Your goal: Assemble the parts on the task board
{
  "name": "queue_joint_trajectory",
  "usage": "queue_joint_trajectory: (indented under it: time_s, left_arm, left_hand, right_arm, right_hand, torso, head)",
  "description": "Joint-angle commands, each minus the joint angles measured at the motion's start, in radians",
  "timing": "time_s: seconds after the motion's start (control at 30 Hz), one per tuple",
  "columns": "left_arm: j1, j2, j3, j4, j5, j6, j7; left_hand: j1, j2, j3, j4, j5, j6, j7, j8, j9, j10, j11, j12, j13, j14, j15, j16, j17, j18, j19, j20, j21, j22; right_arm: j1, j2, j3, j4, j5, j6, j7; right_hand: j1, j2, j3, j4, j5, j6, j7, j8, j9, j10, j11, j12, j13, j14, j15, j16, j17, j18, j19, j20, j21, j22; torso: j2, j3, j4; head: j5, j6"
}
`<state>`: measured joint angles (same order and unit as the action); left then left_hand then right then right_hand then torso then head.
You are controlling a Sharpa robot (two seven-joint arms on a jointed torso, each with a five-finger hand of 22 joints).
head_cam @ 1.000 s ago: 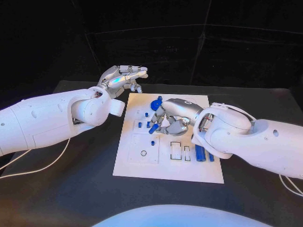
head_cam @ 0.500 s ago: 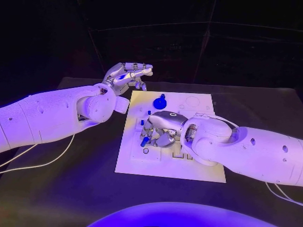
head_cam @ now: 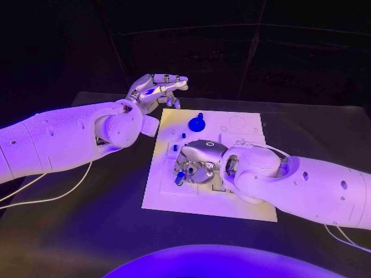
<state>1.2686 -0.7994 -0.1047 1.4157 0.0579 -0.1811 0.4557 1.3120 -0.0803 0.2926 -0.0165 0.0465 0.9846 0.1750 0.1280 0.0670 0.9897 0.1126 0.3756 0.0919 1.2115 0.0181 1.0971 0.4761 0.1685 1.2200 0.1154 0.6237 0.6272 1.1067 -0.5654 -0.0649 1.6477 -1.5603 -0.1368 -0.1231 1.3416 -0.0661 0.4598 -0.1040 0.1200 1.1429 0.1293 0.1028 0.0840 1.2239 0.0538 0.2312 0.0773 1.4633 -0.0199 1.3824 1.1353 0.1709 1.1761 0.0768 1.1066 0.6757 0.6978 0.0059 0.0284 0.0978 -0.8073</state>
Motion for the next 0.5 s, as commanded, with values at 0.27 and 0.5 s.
queue_joint_trajectory:
  time_s: [0.27,0.5]
  left_arm:
    - [0.001,-0.002,0.001,0.001,0.002,0.012,0.003]
    - [0.001,-0.001,0.001,0.0,0.002,0.012,0.003]
  left_hand:
    - [0.0,0.01,-0.007,-0.001,0.001,-0.001,0.006,-0.004,0.001,-0.005,-0.001,0.004,-0.002,-0.004,0.006,0.002,-0.001,0.013,0.005,0.005,-0.003,-0.002]
    - [0.0,0.01,-0.007,-0.001,0.001,-0.001,0.006,-0.004,0.001,-0.005,-0.001,0.004,-0.002,-0.004,0.006,0.002,-0.001,0.013,0.005,0.005,-0.003,-0.002]
  right_arm:
    - [0.0,-0.01,0.0,0.005,-0.035,0.014,-0.004]
    - [0.0,-0.013,0.0,0.008,-0.039,0.029,-0.01]
  right_hand:
    - [-0.009,-0.001,-0.001,0.005,0.007,0.005,-0.001,0.002,0.001,0.005,0.0,-0.004,-0.001,0.037,-0.005,-0.002,-0.002,-0.011,-0.005,0.003,-0.003,-0.002]
    - [-0.009,-0.001,-0.001,0.005,0.007,0.005,-0.001,0.002,0.001,0.005,0.0,-0.004,-0.001,0.037,-0.005,-0.002,-0.002,-0.011,-0.005,0.003,-0.003,-0.002]
  torso:
    - [-0.001,0.0006,-0.0008]
    - [-0.001,-0.0002,0.0]
  head:
    - [-0.002,-0.002]
    - [-0.004,-0.004]
